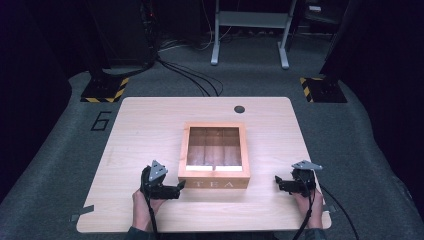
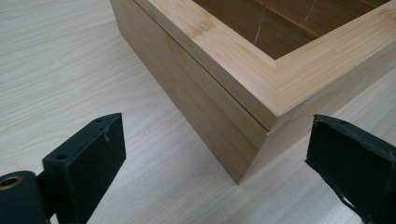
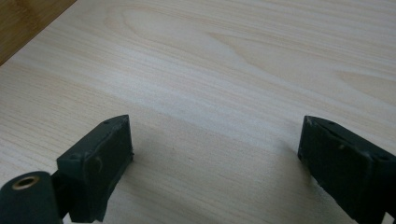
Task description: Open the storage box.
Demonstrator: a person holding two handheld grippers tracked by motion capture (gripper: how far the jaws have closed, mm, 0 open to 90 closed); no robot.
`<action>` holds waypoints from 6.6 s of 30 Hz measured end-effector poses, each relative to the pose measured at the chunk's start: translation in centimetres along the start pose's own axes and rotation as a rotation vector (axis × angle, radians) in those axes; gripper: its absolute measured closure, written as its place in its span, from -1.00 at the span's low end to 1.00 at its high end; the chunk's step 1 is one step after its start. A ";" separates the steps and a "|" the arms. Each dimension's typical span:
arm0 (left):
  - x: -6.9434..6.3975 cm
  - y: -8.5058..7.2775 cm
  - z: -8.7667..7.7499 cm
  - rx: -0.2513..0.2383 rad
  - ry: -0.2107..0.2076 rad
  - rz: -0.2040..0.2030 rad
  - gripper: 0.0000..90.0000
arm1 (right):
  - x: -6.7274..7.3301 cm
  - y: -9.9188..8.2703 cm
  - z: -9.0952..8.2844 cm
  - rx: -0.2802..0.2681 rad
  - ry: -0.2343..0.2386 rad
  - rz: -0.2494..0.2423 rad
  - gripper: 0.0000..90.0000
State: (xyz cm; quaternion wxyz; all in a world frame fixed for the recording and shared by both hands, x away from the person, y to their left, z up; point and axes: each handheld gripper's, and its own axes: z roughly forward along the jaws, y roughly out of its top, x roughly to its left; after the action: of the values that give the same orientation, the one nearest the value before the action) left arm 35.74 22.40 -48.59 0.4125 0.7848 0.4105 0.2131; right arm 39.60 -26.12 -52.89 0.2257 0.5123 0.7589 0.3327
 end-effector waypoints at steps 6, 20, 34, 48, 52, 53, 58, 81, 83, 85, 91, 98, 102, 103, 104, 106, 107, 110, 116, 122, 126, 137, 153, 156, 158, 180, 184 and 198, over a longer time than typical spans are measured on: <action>-0.1 0.1 0.1 -0.006 0.010 0.005 -0.78 | 0.0 0.0 0.0 0.000 0.000 0.000 -0.79; -0.7 0.1 0.0 -0.030 0.048 0.062 -0.74 | 0.0 0.0 0.0 0.000 0.000 0.000 -0.79; -1.1 0.8 -0.1 -0.073 0.066 0.079 -0.74 | 0.0 0.0 0.0 0.000 0.000 0.000 -0.79; -1.2 1.7 0.4 -0.151 0.073 0.088 -0.43 | 0.0 0.0 0.0 0.000 0.000 0.000 -0.79; -1.2 1.9 0.5 -0.167 0.068 0.091 -0.39 | 0.0 0.0 0.0 0.000 0.000 0.000 -0.79; -1.2 2.0 0.5 -0.171 0.072 0.101 -0.39 | 0.0 0.0 0.0 0.000 0.000 0.000 -0.79; -1.2 2.6 0.5 -0.191 0.073 0.113 -0.33 | 0.0 0.0 0.0 0.000 0.000 0.000 -0.79; -0.6 4.6 0.6 -0.284 0.105 0.208 0.00 | 0.0 0.0 0.0 0.000 0.000 0.000 -0.79; -0.4 4.9 0.6 -0.294 0.103 0.202 0.02 | 0.0 0.0 0.0 0.000 0.000 0.000 -0.79; -0.3 5.3 0.5 -0.299 0.101 0.208 0.02 | 0.0 0.0 0.0 -0.001 -0.001 0.000 -0.79; 0.0 6.2 0.5 -0.296 0.106 0.219 0.07 | 0.0 0.0 0.0 0.000 0.000 0.000 -0.79; 0.2 7.1 0.3 -0.299 0.126 0.221 0.19 | 0.0 0.0 0.0 0.000 0.000 0.000 -0.79; 0.4 7.7 0.2 -0.301 0.127 0.201 0.27 | 0.0 0.0 0.0 -0.001 0.000 0.000 -0.79; 0.5 7.8 0.1 -0.298 0.124 0.201 0.27 | 0.0 0.0 0.0 -0.001 0.000 0.000 -0.79; 0.6 8.1 0.0 -0.293 0.128 0.194 0.28 | 0.0 0.0 0.0 0.000 0.000 0.000 -0.79; 0.6 8.3 0.1 -0.299 0.125 0.189 0.31 | 0.0 0.0 0.0 0.000 0.000 0.000 -0.79; 0.7 8.5 0.0 -0.293 0.129 0.189 0.31 | 0.0 0.0 0.0 0.000 0.000 0.000 -0.79; 0.7 8.8 -0.1 -0.287 0.130 0.180 0.33 | 0.0 0.0 0.0 0.000 0.000 0.000 -0.79; 0.8 9.5 -0.3 -0.270 0.116 0.172 0.38 | 0.0 0.0 0.0 0.000 0.000 0.000 -0.79; 0.3 9.9 -0.4 -0.250 0.116 0.172 0.38 | 0.0 0.0 0.0 0.000 0.000 0.000 -0.79; 0.0 10.3 -0.6 -0.238 0.104 0.173 0.39 | 0.0 0.0 0.0 0.000 0.000 0.000 -0.79; 0.6 12.6 -0.6 -0.222 0.073 0.163 0.39 | 0.1 0.0 0.0 -0.004 0.003 0.012 -0.79; 2.2 15.9 -0.2 -0.172 0.022 0.149 0.40 | 0.1 0.0 0.0 -0.003 0.003 0.015 -0.79; 2.4 16.4 -0.1 -0.167 0.017 0.145 0.40 | 0.1 0.0 0.0 -0.004 0.003 0.015 -0.79; 2.5 16.7 0.0 -0.166 0.019 0.146 0.40 | 0.1 0.0 0.0 -0.005 0.003 0.014 -0.79; 4.3 20.8 1.0 -0.106 -0.016 0.145 0.41 | 0.0 0.0 0.0 -0.004 0.007 0.008 -0.79; 4.5 21.3 1.2 -0.106 -0.019 0.138 0.41 | 0.0 0.0 0.0 -0.004 0.007 0.008 -0.79; 5.0 22.1 1.7 -0.101 -0.029 0.128 0.42 | 0.1 0.0 0.0 -0.005 0.003 0.011 -0.79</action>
State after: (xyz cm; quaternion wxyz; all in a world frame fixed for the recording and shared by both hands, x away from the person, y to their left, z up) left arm 50.07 18.55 -31.35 0.4431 0.7906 0.3423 0.2478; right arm 39.60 -26.06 -52.88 0.2241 0.5154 0.7555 0.3365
